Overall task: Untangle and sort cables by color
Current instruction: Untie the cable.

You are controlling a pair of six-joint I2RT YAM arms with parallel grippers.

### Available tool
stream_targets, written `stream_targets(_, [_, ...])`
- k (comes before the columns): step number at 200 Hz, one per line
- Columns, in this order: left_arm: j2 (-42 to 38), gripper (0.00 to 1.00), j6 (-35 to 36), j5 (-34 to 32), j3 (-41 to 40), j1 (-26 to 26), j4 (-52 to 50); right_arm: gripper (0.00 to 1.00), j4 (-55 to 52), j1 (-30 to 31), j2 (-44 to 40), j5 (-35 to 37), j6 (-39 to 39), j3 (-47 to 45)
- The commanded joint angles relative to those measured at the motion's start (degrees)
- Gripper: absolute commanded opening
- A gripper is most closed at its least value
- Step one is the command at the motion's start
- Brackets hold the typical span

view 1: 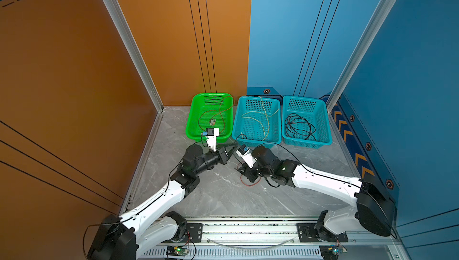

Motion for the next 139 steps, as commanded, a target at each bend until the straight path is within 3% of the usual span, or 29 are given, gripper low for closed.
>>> stream_targets(1, [-5.2,0.0,-1.4,1.8,2.1,0.6,-3.2,0.25,6.9,-0.6,2.8,3.9,2.7,-2.9])
stream_targets(53, [-12.2,0.0,-0.1,-0.4,7.6,1.0,-13.5,0.18,11.8,-2.8,6.7,7.4,5.0,-4.7])
stream_targets(139, [-14.0,0.0,1.1,0.5,19.3,1.8,-17.4,0.17,14.3,-9.4,12.6,2.8,8.5,-7.3])
